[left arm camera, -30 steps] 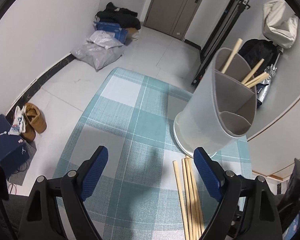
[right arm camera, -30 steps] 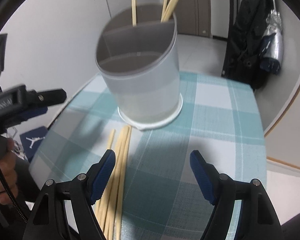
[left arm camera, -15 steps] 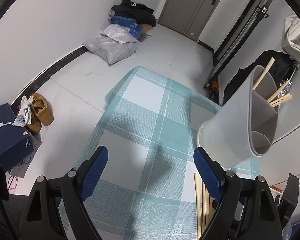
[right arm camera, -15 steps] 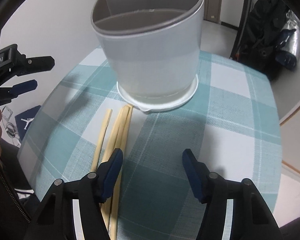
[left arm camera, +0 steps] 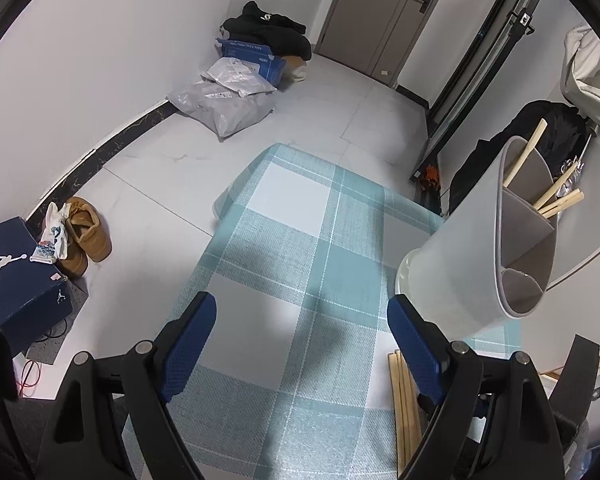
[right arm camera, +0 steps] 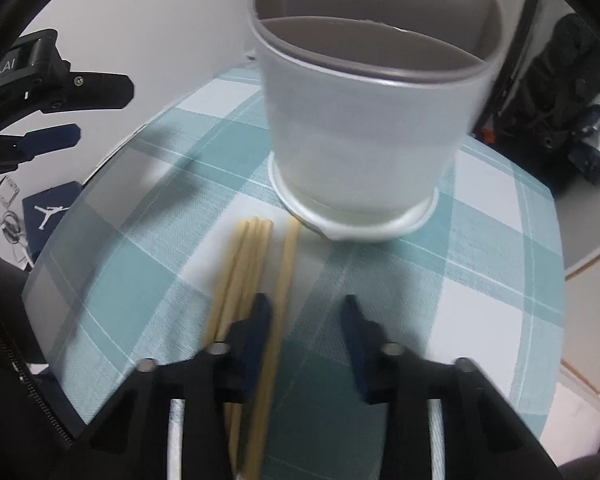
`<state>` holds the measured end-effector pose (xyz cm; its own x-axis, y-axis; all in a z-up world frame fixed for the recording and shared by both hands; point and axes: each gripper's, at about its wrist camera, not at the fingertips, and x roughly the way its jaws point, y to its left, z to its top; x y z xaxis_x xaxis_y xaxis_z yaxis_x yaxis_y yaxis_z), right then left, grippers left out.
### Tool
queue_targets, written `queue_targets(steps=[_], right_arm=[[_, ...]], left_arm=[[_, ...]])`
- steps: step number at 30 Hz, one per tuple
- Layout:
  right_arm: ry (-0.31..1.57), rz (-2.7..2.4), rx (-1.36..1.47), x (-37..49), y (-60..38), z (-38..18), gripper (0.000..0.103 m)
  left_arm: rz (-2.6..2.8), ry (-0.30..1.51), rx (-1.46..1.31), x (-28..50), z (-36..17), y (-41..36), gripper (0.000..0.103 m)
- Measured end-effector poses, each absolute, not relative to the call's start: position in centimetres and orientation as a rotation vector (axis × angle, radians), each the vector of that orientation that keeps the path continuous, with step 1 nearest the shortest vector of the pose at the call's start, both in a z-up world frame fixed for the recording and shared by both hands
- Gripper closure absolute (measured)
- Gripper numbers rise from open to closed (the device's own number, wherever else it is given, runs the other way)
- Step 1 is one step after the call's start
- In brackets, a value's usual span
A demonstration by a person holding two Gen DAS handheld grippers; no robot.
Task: Organize utensils
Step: 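Grasp one chopstick from the bundle with the right tool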
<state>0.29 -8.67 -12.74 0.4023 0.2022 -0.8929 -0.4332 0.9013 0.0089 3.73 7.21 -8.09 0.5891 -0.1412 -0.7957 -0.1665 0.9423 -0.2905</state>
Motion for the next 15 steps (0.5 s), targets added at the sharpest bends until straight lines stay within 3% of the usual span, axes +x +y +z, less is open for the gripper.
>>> queue_targets(steps=[3, 15], right_arm=[[1.108, 0.442, -0.226, 0.4, -8.7, -12.7, 0.097], [1.21, 0.482, -0.215, -2.3, -9.9, -12.6, 0.095]], left_arm=[[0.022, 0.947, -0.361, 3.8, -8.2, 7.4, 0.018], [0.024, 0.933, -0.384, 3.8, -8.0, 7.9, 0.018]])
